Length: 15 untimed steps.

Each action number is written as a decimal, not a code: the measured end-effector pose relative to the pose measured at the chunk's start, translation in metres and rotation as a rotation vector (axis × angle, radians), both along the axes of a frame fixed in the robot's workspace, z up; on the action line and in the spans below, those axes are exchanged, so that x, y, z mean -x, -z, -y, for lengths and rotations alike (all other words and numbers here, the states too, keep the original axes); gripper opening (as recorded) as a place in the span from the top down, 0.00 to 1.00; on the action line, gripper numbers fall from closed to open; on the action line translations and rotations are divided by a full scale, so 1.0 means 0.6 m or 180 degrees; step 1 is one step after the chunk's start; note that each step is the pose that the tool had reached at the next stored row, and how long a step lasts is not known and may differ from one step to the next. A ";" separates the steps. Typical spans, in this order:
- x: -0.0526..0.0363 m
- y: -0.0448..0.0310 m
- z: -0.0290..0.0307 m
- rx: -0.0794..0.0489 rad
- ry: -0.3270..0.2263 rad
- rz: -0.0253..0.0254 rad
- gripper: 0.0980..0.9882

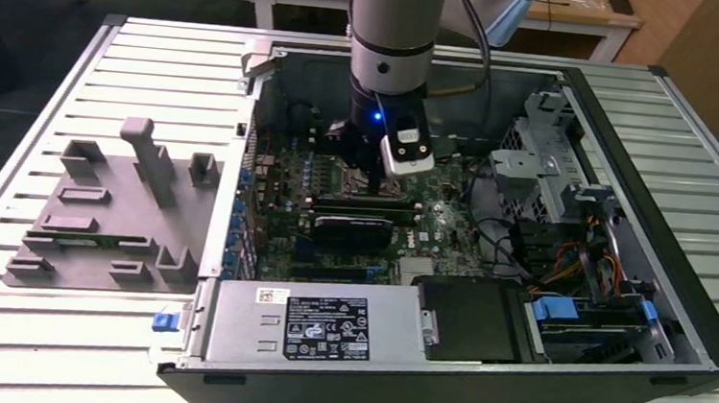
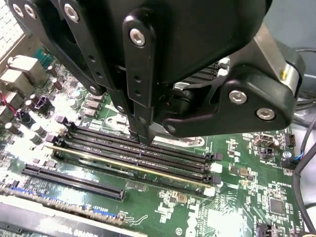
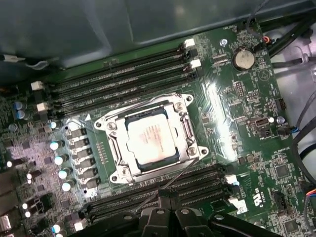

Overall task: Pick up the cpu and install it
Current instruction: 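Install the second cpu locking lever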

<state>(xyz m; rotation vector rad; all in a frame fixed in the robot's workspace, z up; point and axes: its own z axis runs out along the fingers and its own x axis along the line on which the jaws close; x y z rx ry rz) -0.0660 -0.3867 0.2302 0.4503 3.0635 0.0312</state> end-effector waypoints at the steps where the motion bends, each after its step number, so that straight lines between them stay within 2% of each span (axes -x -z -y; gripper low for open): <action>1: 0.001 0.001 0.0007 -0.0005 -0.0013 0.0000 0.99; 10: 0.006 0.005 0.0009 -0.0085 -0.0297 0.0000 0.99; 15: 0.016 0.008 0.0037 -0.0129 -0.0377 0.0000 0.99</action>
